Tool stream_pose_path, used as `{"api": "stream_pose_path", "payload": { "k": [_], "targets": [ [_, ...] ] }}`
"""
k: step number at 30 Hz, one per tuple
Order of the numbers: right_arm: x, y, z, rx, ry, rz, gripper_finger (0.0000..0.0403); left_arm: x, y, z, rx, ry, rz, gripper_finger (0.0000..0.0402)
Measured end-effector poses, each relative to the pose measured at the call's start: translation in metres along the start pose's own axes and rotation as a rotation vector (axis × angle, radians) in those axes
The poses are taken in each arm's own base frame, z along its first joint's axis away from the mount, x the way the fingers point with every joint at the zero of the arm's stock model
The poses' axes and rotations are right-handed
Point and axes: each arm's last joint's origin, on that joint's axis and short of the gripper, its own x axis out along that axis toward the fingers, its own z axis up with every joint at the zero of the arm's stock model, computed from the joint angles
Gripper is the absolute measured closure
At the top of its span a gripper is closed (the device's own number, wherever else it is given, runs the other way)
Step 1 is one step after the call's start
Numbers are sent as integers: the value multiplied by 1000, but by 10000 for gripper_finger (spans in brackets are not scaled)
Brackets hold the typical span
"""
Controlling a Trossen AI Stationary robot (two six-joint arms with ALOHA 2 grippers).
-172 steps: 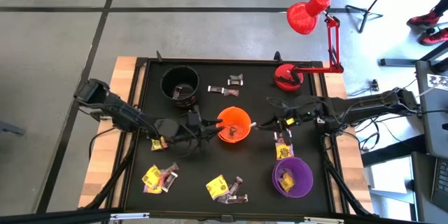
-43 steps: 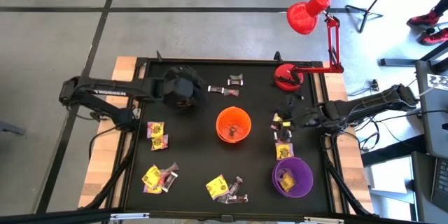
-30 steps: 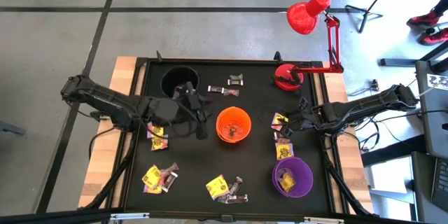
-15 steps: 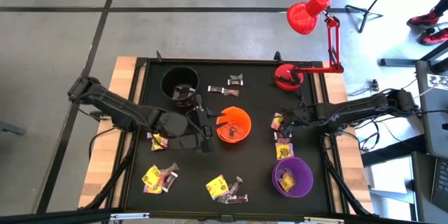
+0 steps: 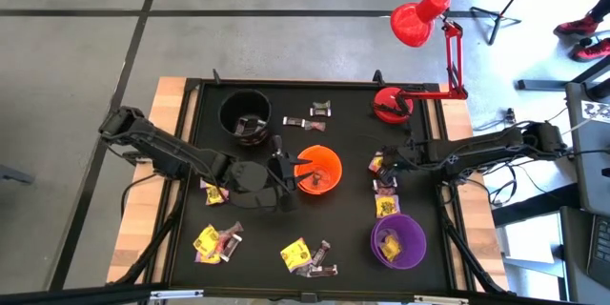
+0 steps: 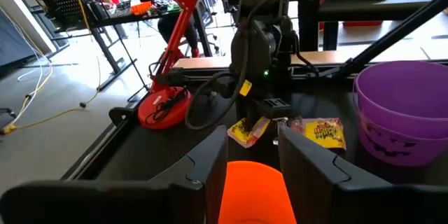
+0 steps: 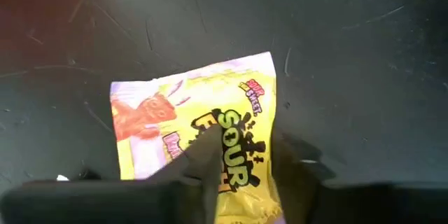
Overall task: Sort candy
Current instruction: Put the yellow candy into the purple bucket
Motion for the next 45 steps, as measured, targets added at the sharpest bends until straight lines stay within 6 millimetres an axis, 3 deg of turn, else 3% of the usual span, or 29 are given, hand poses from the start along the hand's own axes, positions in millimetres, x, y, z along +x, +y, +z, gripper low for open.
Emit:
{"api": "stream_pose_path", "payload": {
  "k": [6,19,24,28,32,36,45],
  "targets": [
    [0,2,3,2,-29,18,394,0,0,-1,14,11,-1,282],
    [-26,20,36,-74,-120,68,398,1,-1,-3,21,24,-1,282],
    [-47,26,50,-121,-71,88,399,1,-1,-4,23,31,-1,282],
    [-75,36,55,-189,-78,190,401,1,-1,-6,29,45,0,282],
    [-111,48,50,-282,-140,326,401,1,-1,-6,21,48,0,282],
    [-141,55,31,-396,-198,479,401,1,-1,-7,20,54,1,282],
    [-172,71,-21,-454,-102,695,402,1,-1,-7,23,57,1,282]
  ]
}}
